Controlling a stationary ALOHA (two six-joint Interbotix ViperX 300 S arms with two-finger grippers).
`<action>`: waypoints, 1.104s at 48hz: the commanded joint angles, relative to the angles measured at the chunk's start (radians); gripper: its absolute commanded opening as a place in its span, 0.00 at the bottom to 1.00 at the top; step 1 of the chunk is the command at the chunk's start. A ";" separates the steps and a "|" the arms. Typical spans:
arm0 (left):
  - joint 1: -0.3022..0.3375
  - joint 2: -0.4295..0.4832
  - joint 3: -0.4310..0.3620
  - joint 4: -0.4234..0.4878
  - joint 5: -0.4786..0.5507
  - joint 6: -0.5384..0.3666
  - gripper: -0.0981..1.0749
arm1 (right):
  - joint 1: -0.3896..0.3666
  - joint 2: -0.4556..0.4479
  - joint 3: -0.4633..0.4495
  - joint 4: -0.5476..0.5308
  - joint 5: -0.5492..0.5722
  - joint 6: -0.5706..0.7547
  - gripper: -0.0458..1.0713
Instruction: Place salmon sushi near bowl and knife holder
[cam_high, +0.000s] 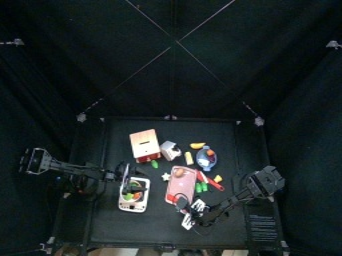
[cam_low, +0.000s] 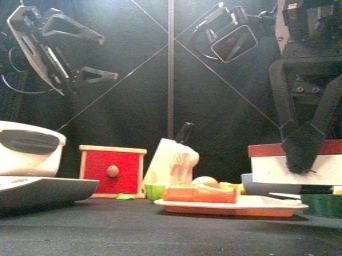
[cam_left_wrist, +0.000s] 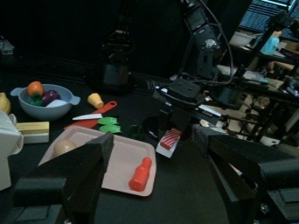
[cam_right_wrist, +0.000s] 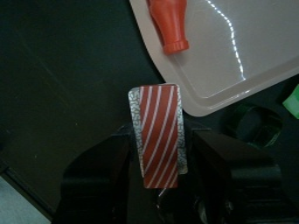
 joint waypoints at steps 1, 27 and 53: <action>0.000 0.000 -0.011 -0.002 -0.005 0.000 0.96 | -0.003 -0.046 -0.023 -0.003 0.002 0.000 0.65; -0.003 -0.002 -0.011 0.000 -0.005 0.000 0.96 | -0.299 -0.209 0.000 -0.055 0.127 -0.002 0.65; -0.003 -0.011 -0.009 0.000 -0.005 0.002 0.96 | -0.580 -0.267 0.046 -0.057 0.117 -0.003 0.65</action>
